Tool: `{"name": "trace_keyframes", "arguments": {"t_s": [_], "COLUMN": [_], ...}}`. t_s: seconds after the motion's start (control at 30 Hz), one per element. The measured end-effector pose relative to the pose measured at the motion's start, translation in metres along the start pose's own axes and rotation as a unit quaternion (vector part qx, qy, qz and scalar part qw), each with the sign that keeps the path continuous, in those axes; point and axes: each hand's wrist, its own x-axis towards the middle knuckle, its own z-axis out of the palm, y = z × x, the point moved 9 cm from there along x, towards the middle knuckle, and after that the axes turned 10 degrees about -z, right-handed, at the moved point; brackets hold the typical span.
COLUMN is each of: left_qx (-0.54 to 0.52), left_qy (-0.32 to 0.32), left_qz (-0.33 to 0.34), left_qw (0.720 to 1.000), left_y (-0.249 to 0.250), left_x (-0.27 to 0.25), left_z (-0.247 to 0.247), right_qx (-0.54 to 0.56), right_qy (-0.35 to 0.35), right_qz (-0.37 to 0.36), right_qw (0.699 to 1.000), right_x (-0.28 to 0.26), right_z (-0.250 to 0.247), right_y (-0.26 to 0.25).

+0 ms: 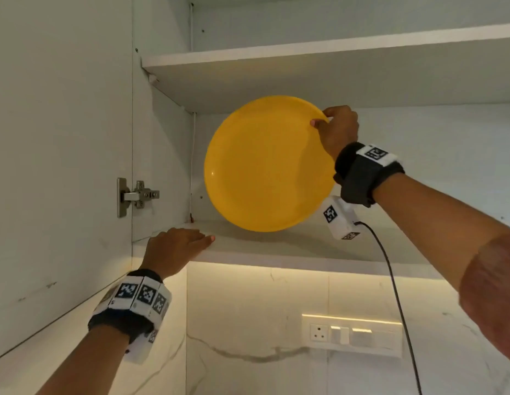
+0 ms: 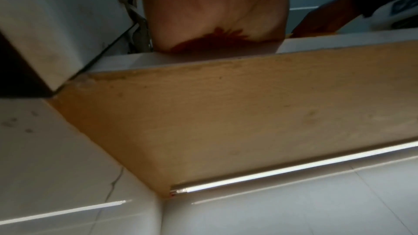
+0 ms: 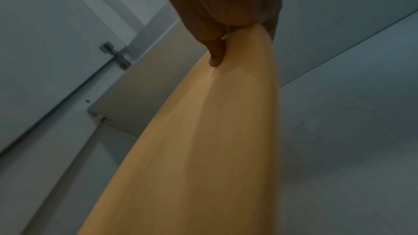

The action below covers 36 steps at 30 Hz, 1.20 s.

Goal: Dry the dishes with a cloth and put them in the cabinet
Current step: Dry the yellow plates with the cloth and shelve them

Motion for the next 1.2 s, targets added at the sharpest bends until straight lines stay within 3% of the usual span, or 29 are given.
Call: {"name": "trace_keyframes", "arguments": {"t_s": [0.13,0.53,0.97,1.2], "left_qx": [0.034,0.067,0.043,0.03], "left_qy": [-0.03,0.025,0.023,0.018], "left_qz": [-0.009,0.01,0.004,0.005], "left_qw": [0.999,0.997,0.999,0.999], "left_y": [-0.008,-0.002,-0.013,-0.014], "left_x": [0.007,0.012,0.019,0.02], "left_z": [0.01,0.002,0.008,0.01], "right_qx": [0.001,0.079,0.018,-0.09], "right_qy": [-0.02,-0.066,-0.092,-0.117], "right_qz": [-0.007,0.016,-0.027,-0.054], "right_qw": [1.0,0.995,0.995,0.988], "right_x": [0.02,0.059,0.058,0.049], "right_z": [0.054,0.188,0.229,0.234], "right_y": [0.002,0.041,0.066,0.064]}}
